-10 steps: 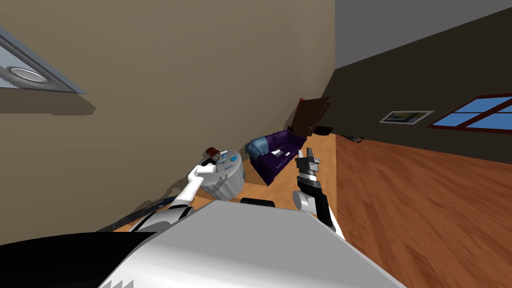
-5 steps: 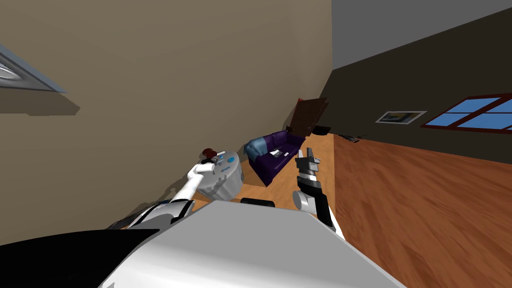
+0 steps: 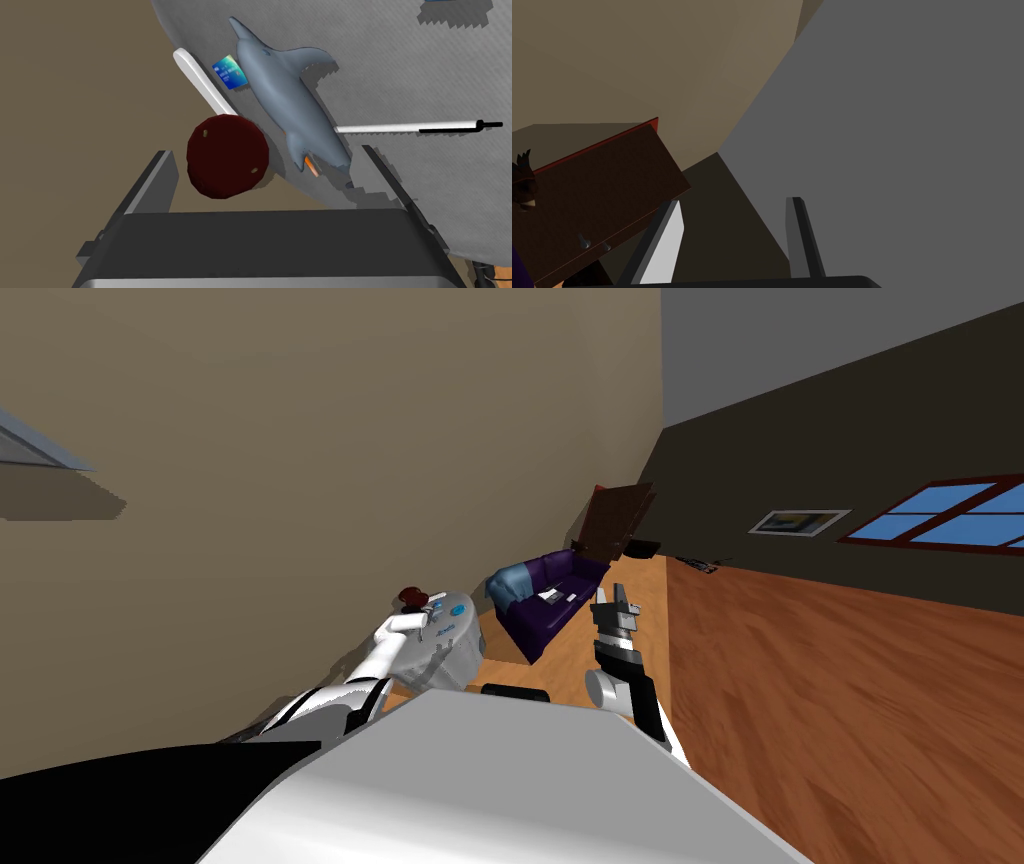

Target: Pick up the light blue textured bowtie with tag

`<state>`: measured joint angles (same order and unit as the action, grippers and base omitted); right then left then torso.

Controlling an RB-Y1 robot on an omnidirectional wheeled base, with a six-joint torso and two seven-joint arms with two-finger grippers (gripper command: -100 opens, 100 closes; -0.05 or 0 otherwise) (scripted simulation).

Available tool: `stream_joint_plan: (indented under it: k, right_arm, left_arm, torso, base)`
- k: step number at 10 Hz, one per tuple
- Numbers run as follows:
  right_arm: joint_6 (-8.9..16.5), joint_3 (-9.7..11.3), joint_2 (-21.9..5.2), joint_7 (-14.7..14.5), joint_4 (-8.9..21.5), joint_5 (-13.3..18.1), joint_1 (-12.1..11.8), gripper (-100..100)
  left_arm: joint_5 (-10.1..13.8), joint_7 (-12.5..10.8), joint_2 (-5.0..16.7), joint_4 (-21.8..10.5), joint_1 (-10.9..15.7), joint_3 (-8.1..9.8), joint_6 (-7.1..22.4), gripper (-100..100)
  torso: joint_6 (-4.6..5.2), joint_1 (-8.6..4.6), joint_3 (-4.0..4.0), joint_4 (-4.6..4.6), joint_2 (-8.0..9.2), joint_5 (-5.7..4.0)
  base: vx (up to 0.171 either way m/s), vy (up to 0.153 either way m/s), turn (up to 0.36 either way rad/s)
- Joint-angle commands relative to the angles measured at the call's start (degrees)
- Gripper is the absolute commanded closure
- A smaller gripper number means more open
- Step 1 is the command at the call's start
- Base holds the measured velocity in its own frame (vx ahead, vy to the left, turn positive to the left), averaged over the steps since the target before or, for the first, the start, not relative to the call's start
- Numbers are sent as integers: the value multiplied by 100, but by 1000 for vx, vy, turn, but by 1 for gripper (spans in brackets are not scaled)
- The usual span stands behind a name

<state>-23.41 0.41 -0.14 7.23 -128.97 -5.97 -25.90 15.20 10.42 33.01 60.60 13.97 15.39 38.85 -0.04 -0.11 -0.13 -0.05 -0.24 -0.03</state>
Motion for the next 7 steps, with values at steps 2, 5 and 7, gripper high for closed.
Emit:
stream_joint_plan:
  k: [2,5,7]
  right_arm:
    - [0,0,0,0,0,0,0,0]
    - [0,0,0,0,0,0,0,0]
    - [0,0,0,0,0,0,0,0]
  left_arm:
    - [136,-45,87,-393,161,37,432,-100]
    - [221,-75,136,-777,258,54,743,-100]
    - [303,-106,179,-1042,345,66,993,-100]
  torso:
    - [-1,1,1,0,3,0]
    - [-1,-2,1,0,2,0]
    - [-1,4,-4,-2,-7,1]
  base:
    - [72,-45,-3]
    - [69,-40,5]
    - [93,-26,10]
